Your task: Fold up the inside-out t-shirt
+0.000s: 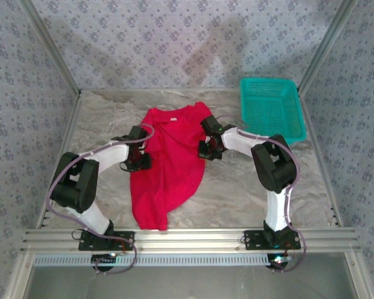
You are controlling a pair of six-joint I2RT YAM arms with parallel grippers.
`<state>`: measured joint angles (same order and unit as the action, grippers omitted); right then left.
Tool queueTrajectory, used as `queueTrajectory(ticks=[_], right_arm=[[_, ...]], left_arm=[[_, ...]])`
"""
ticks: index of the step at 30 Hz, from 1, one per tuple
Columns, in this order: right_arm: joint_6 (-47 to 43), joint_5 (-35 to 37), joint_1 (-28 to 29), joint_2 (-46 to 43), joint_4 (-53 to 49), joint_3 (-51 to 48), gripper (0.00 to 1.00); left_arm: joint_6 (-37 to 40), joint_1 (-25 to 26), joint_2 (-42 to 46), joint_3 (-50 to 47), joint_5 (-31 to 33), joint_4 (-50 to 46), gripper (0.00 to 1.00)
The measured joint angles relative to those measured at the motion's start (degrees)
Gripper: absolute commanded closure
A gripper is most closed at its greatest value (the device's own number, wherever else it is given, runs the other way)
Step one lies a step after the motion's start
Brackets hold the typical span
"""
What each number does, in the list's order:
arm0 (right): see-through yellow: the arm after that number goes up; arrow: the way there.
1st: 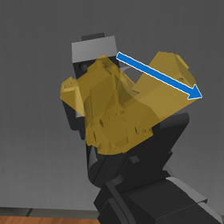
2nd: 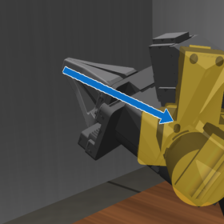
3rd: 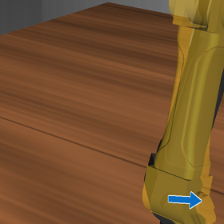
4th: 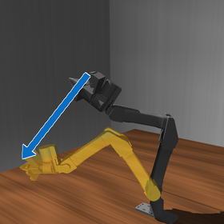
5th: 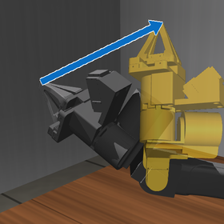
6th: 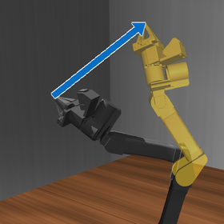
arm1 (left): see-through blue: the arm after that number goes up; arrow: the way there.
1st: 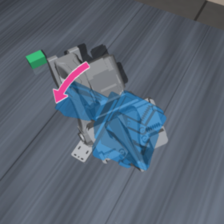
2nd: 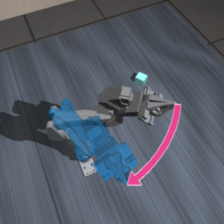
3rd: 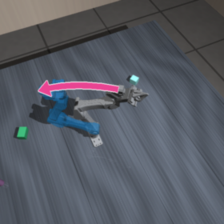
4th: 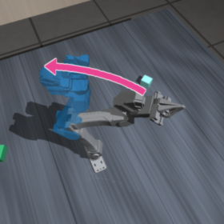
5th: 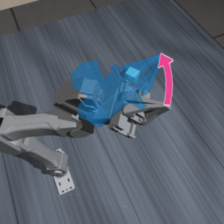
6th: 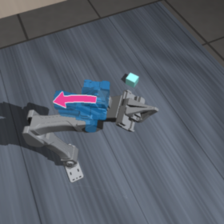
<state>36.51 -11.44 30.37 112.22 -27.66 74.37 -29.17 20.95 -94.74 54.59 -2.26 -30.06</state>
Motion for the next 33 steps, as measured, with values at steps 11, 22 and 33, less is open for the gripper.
queueTrajectory(ticks=[11, 22, 33], right_arm=[[-1.99, 2.89, 2.25, -9.29, -11.32, 9.4, 1.0], [-1.33, -2.62, 5.79, 17.14, -13.44, 54.16, 0.69], [-5.95, -3.56, 4.02, 9.44, -16.81, 29.33, 0.55]], left_arm=[[0.2, -9.11, 6.23, 2.82, 1.2, -2.62, 1.0], [-0.35, -9.94, 1.38, 3.08, 1.46, -2.36, 0.88], [-1.88, -7.39, 14.64, -2.01, 1.84, -4.26, 0.6]])
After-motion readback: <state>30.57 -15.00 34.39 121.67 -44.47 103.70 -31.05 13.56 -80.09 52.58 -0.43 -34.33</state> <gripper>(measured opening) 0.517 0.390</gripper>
